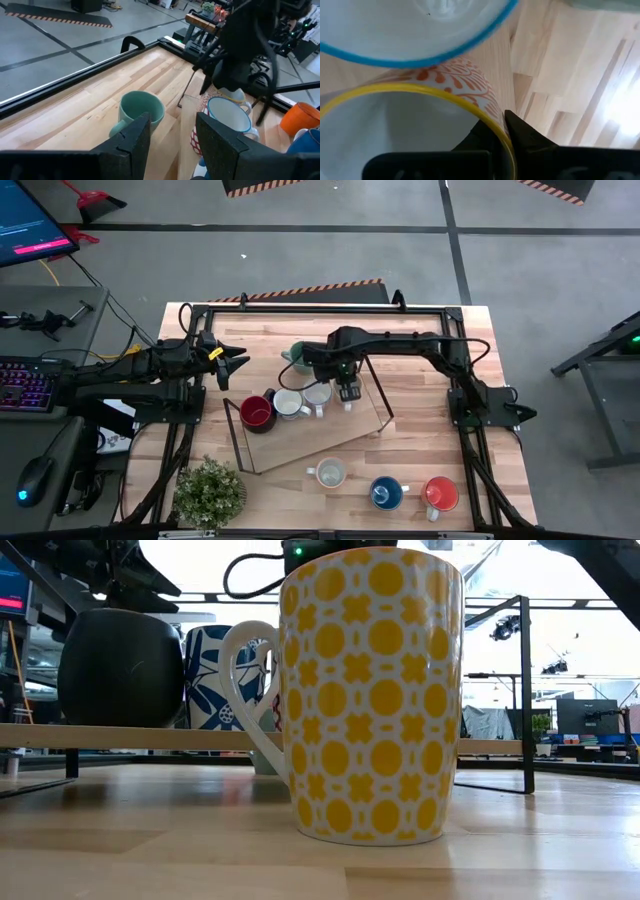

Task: Place coffee mugs
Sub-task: Put the orange pattern mug on the shelf

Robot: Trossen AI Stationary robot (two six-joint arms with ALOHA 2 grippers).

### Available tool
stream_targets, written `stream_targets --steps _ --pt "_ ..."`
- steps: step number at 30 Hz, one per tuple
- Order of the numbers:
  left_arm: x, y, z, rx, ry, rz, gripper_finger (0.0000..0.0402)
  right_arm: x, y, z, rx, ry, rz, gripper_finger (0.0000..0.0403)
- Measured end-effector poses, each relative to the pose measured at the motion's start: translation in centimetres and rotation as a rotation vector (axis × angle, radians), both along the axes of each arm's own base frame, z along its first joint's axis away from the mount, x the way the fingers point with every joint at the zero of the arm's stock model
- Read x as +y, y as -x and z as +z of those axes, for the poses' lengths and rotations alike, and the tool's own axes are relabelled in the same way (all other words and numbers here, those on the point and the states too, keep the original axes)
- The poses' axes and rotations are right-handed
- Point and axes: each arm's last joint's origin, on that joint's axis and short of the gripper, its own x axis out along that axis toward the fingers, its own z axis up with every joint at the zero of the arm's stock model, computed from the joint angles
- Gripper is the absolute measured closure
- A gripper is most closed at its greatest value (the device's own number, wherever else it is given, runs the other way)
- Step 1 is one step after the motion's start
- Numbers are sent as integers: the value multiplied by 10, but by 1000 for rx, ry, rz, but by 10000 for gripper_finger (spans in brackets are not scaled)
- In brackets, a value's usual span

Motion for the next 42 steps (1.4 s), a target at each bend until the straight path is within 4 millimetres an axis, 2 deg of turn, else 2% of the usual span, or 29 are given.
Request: stream_targets --steps 28,36,42 --pt "0 0 0 1 0 0 254 -12 0 -5 10 3 -26 401" --pt "0 0 0 1 1 0 254 -14 -3 -12 22 30 -31 367" --pt "0 0 0 1 2 0 254 -14 -2 -9 16 21 -31 344"
